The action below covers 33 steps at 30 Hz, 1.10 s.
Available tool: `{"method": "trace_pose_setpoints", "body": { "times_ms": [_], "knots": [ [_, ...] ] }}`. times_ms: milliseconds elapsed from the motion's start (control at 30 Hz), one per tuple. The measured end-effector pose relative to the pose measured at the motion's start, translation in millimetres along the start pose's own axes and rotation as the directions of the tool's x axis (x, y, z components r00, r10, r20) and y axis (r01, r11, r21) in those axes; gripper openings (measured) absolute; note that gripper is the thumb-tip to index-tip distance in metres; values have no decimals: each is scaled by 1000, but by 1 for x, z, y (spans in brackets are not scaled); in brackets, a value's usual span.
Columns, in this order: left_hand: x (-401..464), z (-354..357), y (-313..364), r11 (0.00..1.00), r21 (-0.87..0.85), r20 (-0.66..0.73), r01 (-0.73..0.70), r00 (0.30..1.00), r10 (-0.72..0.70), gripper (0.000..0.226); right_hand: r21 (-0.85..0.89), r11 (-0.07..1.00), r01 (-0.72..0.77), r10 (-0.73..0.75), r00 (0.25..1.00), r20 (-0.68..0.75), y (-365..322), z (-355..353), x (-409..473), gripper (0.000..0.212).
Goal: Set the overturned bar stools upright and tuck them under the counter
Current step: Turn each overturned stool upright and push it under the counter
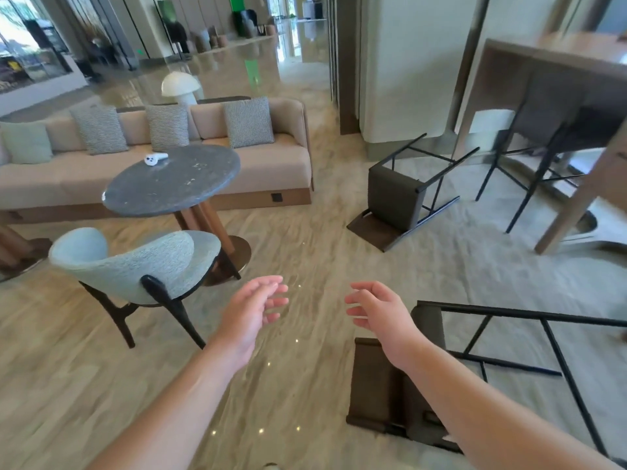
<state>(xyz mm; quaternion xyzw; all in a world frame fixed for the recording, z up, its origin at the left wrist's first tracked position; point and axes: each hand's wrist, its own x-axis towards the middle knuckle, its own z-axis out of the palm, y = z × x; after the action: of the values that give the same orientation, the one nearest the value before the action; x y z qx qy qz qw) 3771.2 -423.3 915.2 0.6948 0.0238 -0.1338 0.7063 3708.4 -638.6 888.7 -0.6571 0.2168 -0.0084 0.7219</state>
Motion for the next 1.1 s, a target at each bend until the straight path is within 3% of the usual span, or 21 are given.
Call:
{"method": "trace_pose_setpoints", "body": {
  "times_ms": [333,567,933,1100],
  "knots": [
    [169,-101,31,999,-2,220,42,975,-41,19,12,999,-34,36,970,-239,-34,127,97,18],
    [243,-120,48,998,-39,307,42,951,-28,20,-8,1000,-20,17,947,-322,-53,160,143,18],
    [345,-28,56,993,89,468,73,877,-106,19,165,986,27,55,881,-469,-56,104,240,19],
    [393,28,86,977,211,506,21,853,-127,19,267,960,80,69,860,-505,-73,75,287,17]
  ]
}}
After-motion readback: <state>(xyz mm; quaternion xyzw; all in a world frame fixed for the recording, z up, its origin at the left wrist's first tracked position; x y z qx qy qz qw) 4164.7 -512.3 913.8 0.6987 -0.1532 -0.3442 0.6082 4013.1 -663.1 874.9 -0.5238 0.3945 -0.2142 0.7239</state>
